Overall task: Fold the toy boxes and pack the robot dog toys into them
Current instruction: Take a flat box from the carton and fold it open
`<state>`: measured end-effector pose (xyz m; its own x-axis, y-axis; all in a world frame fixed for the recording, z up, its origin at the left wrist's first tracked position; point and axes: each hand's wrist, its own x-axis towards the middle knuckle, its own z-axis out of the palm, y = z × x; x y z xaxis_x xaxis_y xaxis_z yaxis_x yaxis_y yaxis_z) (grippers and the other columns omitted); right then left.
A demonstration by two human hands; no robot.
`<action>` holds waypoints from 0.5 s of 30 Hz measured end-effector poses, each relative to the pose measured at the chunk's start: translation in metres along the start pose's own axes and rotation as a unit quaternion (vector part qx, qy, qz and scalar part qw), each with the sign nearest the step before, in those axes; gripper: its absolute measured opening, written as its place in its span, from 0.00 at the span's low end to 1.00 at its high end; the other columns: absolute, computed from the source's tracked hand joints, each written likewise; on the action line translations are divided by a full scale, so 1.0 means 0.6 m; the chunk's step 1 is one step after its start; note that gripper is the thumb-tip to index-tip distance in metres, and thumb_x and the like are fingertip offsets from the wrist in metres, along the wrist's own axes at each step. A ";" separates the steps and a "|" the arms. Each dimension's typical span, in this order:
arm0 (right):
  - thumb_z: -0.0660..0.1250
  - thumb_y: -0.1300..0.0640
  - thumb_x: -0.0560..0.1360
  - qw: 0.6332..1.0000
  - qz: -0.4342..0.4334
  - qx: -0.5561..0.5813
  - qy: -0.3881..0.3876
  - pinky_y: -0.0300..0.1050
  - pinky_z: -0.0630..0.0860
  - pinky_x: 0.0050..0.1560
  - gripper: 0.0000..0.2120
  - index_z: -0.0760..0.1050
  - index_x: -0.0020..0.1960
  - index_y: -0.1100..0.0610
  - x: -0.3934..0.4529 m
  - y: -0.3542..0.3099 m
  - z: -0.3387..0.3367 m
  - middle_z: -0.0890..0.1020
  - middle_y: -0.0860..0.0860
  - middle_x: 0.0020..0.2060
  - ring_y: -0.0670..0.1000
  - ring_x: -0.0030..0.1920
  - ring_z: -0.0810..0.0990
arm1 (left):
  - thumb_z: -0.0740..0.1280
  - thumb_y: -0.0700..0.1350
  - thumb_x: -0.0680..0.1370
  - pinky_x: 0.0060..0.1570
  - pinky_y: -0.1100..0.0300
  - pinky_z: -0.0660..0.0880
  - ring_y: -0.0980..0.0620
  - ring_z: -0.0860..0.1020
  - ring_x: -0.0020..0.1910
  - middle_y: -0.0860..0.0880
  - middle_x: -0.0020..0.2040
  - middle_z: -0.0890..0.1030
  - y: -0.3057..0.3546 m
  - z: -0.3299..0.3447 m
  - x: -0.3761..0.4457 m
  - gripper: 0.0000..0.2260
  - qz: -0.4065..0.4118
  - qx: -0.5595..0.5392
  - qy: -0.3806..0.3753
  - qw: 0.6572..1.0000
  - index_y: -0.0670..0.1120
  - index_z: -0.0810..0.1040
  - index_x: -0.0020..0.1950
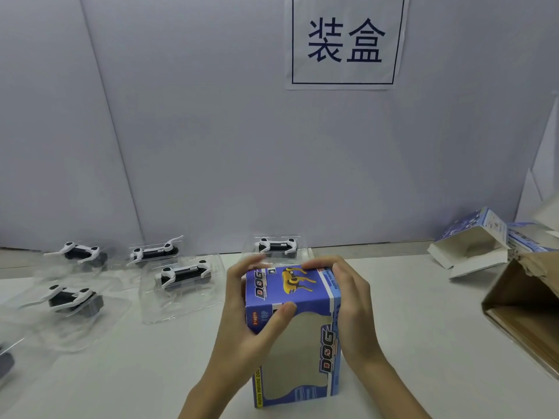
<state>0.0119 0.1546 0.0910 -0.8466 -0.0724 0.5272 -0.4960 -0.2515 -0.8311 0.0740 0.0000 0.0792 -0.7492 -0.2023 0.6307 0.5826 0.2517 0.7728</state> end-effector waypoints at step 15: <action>0.74 0.49 0.76 0.994 0.062 0.042 -0.082 0.43 0.84 0.45 0.15 0.80 0.61 0.50 0.005 -0.001 0.006 0.86 0.51 0.56 0.53 0.57 0.86 | 0.73 0.69 0.70 0.58 0.51 0.79 0.53 0.76 0.66 0.57 0.68 0.74 -0.018 -0.052 0.029 0.37 0.063 0.207 0.123 0.969 0.61 0.68 0.76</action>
<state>0.0105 0.1509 0.0936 -0.8544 -0.2620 0.4487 -0.3660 -0.3095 -0.8776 0.0646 -0.0356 0.0837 -0.5530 -0.3509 0.7557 0.4507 0.6369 0.6255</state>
